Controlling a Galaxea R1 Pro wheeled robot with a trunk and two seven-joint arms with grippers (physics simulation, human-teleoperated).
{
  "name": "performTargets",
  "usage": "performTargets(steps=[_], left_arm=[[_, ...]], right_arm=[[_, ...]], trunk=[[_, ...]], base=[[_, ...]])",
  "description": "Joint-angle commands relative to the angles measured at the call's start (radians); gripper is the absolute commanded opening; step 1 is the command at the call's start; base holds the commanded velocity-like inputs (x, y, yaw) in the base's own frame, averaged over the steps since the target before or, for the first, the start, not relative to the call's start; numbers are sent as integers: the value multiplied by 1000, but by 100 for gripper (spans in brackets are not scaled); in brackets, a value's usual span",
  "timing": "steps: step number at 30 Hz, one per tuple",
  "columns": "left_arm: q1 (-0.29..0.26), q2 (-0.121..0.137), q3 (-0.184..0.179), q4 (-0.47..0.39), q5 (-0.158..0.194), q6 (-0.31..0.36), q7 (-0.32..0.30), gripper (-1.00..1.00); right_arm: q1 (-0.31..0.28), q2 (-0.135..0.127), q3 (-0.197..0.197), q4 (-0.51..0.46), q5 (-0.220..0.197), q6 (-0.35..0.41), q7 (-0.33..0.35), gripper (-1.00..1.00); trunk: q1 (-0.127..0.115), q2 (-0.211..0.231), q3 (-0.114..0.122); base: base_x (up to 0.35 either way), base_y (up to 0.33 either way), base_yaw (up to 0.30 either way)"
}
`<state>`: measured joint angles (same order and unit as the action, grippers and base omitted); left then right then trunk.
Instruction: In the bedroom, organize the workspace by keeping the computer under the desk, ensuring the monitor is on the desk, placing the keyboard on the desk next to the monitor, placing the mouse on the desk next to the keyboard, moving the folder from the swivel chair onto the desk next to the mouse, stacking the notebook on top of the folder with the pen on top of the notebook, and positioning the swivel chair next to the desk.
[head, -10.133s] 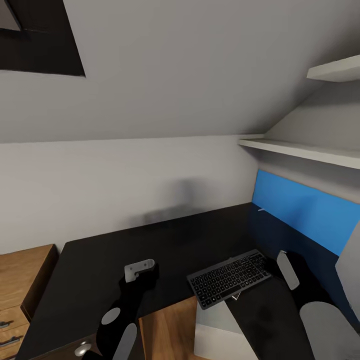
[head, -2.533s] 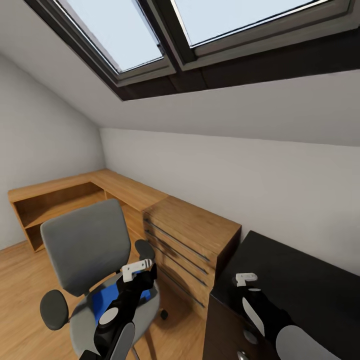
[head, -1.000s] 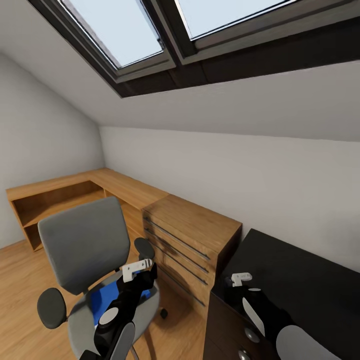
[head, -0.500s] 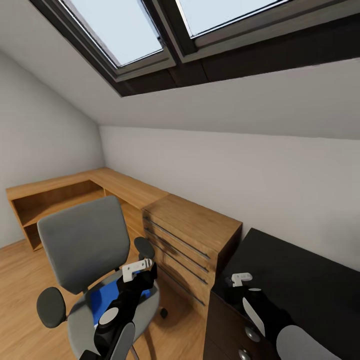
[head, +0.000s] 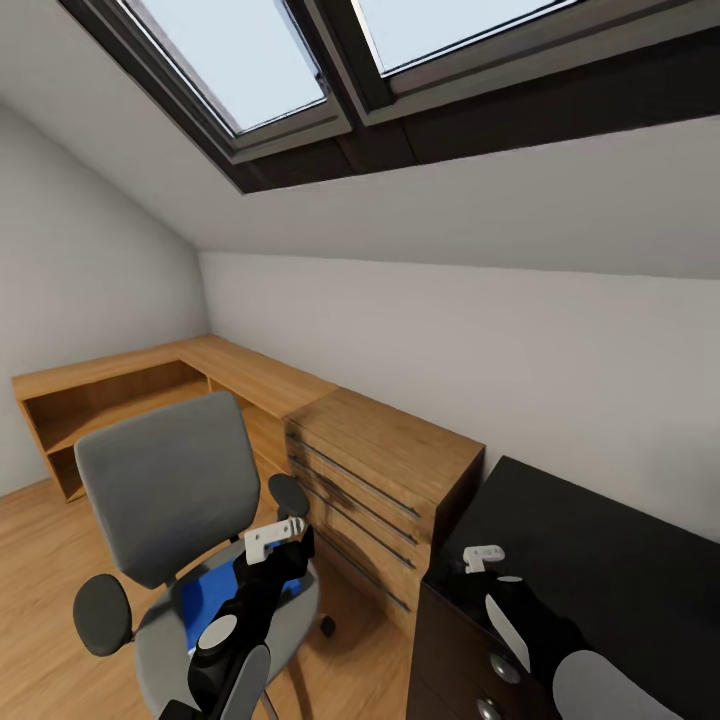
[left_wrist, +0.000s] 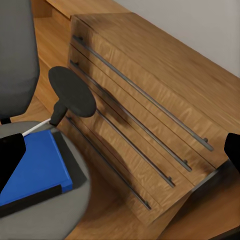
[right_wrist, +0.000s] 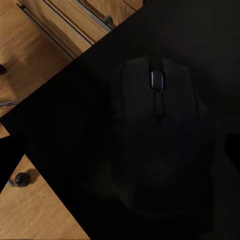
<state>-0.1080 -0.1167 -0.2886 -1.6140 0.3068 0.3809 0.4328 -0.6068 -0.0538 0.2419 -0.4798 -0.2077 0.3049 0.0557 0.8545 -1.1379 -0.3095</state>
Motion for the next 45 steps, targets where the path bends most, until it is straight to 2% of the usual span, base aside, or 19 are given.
performTargets(steps=[1, 3, 12, 18, 20, 23, 24, 25, 26, 28, 29, 30, 33, 35, 38, 45], left_arm=[[-1, 0, -1, -1, 9, 3, 8, 100], [-1, 0, -1, -1, 9, 3, 8, 100], [-1, 2, 0, -1, 9, 3, 8, 100], [-1, 2, 0, -1, 9, 3, 9, 100], [-1, 2, 0, 0, 9, 3, 8, 100], [-1, 2, 0, -1, 9, 3, 8, 100], [-1, 2, 0, -1, 9, 3, 8, 100], [-1, 2, 0, -1, 9, 3, 8, 100], [-1, 2, 0, -1, 9, 3, 8, 100], [-1, 2, 0, -1, 9, 3, 8, 100], [-1, 2, 0, -1, 9, 3, 8, 100], [-1, 2, 0, -1, 9, 3, 8, 100], [-1, 2, 0, -1, 9, 3, 8, 100], [-1, 2, 0, -1, 9, 3, 8, 100], [-1, 2, 0, -1, 9, 4, 8, 100], [-1, 2, 0, -1, 9, 5, 8, 100]], right_arm=[[-1, -1, 7, -2, -10, 5, -2, 100], [-1, -1, 7, -2, -10, 5, -2, 100], [-1, -3, 6, -20, -11, 1, -4, 100], [2, -12, 6, -131, -17, 12, -8, 100], [4, -18, 0, -175, -19, 47, -10, 100], [14, -45, -34, -274, -33, 162, -12, 100], [33, -53, -61, -333, -50, 217, -13, 100], [45, -55, -75, -364, -58, 245, -14, 100], [70, -59, -108, -425, -69, 297, -20, 100], [94, -61, -141, -483, -76, 346, -34, 100], [117, -61, -170, -534, -81, 387, -56, 100], [146, -58, -200, -600, -87, 425, -106, 100], [173, -49, -215, -657, -92, 445, -166, 100], [194, -34, -224, -702, -101, 458, -221, 100], [227, -6, -231, -779, -140, 474, -285, 100], [238, 0, -233, -803, -157, 483, -297, 100]], trunk=[[0, -1, -1], [0, -1, -1], [-34, 62, 27], [-57, 104, 46], [-65, 118, 52], [-77, 139, 61], [-80, 146, 65], [-84, 153, 68], [-88, 160, 71], [-96, 174, 77], [-100, 181, 80], [-103, 188, 83], [-115, 209, 93], [-123, 223, 99], [-134, 244, 108], [-161, 293, 130]], base=[[0, 0, 0], [0, 0, 0], [0, 0, 0], [0, 0, 0], [0, 0, 0], [0, 0, 0], [0, 0, 0], [0, 0, 0], [0, 0, 0], [0, 0, 0], [0, 0, 0], [0, 0, 0], [0, 0, 0], [0, 0, 0], [0, 0, 0], [0, 0, 0]])
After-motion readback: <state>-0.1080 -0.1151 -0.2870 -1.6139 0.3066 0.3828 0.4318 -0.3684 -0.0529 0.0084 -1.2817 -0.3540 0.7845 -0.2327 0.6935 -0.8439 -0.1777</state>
